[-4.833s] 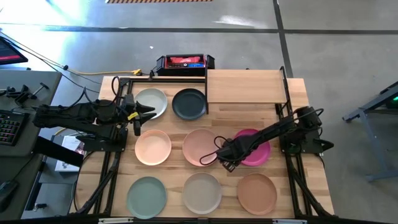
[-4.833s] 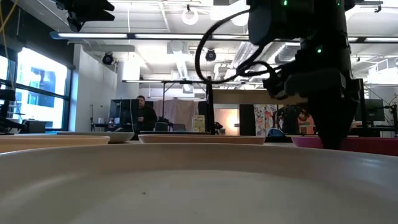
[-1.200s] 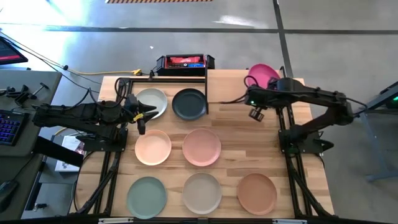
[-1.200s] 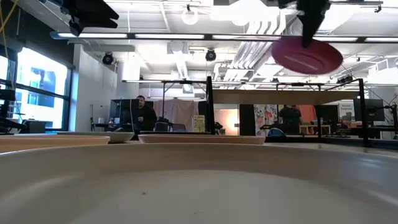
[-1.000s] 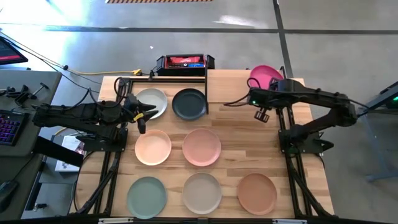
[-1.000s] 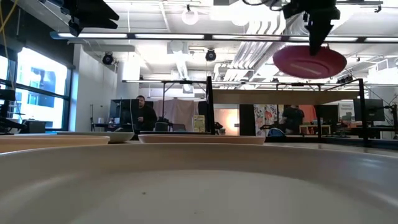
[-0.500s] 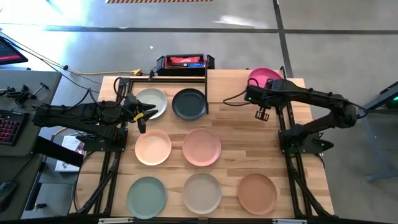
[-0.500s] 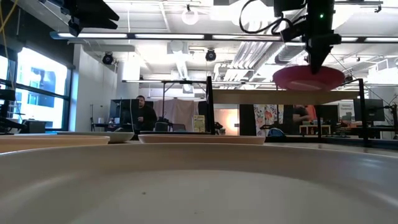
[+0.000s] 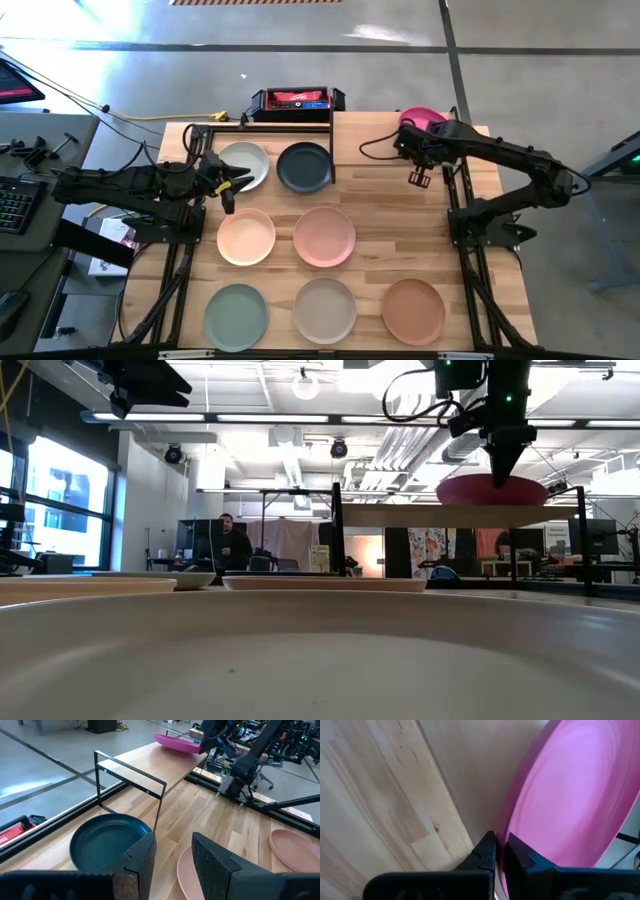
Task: Place and stack plates onto a shelf
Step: Put the pink plate onto the shelf, then stack the white plate on top of the pink plate on the shelf
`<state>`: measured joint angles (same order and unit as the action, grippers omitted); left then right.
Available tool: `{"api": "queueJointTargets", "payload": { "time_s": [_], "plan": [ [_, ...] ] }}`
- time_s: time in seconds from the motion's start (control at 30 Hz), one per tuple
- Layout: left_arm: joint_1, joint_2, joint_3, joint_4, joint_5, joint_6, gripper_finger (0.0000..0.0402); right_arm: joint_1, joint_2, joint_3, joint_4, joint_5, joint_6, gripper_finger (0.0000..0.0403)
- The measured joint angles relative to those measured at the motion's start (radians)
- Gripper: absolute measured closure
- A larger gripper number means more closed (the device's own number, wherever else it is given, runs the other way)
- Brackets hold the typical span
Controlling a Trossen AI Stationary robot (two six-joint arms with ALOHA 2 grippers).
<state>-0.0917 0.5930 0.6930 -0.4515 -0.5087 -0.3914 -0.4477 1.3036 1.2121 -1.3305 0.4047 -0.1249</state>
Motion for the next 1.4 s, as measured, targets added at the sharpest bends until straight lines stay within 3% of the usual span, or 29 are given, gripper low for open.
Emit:
{"api": "queueJointTargets", "payload": {
  "time_s": [0.3, 0.73, 1.1, 1.4],
  "plan": [
    [0.000, 0.000, 0.000, 0.000, 0.000, 0.000, 0.0284, -0.036, 0.000, 0.000, 0.000, -0.083, -0.034, 0.0403],
    [0.000, 0.000, 0.000, 0.000, 0.000, -0.001, 0.0284, -0.037, 0.000, 0.000, 0.004, -0.083, -0.040, 0.0400],
    [0.000, 0.000, 0.000, 0.000, 0.000, -0.001, 0.0284, -0.037, 0.000, 0.000, 0.004, -0.033, -0.014, 0.0302],
    [0.000, 0.000, 0.000, 0.000, 0.000, -0.002, 0.0284, -0.023, 0.000, 0.020, -0.040, -0.022, -0.006, 0.0293]
  ]
}}
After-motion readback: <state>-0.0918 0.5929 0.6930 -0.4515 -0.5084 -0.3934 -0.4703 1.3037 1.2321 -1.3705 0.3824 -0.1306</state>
